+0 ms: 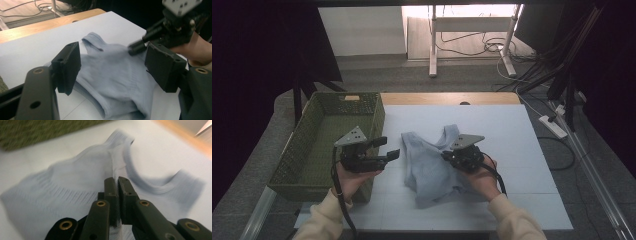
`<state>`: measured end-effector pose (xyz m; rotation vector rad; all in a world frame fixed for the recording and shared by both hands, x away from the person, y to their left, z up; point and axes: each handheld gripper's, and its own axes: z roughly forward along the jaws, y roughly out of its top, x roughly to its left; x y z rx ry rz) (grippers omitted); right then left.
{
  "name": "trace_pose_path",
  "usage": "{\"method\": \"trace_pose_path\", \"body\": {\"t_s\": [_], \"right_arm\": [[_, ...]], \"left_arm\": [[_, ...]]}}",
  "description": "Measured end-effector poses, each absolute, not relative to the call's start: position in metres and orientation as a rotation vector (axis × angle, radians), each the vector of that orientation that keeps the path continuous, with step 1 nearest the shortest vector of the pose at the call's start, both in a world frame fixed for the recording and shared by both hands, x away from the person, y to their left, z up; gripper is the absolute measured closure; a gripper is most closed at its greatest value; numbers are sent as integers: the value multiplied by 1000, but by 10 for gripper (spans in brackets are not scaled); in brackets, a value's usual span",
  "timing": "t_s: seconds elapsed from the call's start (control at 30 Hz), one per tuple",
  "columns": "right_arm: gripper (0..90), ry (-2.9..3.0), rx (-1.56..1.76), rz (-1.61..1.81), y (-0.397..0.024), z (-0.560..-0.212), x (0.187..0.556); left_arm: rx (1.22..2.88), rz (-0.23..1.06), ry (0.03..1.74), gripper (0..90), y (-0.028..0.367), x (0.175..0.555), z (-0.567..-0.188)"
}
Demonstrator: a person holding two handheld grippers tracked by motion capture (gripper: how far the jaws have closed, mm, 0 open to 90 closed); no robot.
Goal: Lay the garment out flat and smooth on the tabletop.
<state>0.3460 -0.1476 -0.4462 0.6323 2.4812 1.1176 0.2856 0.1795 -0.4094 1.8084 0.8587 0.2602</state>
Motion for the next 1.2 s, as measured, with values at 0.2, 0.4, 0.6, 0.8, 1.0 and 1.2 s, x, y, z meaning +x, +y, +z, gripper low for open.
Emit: {"method": "trace_pose_path", "body": {"t_s": [0.2,0.4,0.6,0.8,1.0,1.2], "right_arm": [[860,2372,613,1104,-140,-441,369],[859,2430,628,1023,-136,-470,379],[850,2525,630,979,-138,-494,375],[664,2523,698,1040,-147,-491,375],[447,2413,683,1126,-158,-465,356],[441,2463,600,1218,-161,-453,327]], "left_arm": [[1805,263,861,296,182,286,-409],[1797,266,864,296,184,285,-408],[1796,273,856,296,185,284,-406],[1798,272,856,296,185,284,-406],[1794,273,859,295,186,284,-406],[1797,274,859,295,185,284,-406]]}}
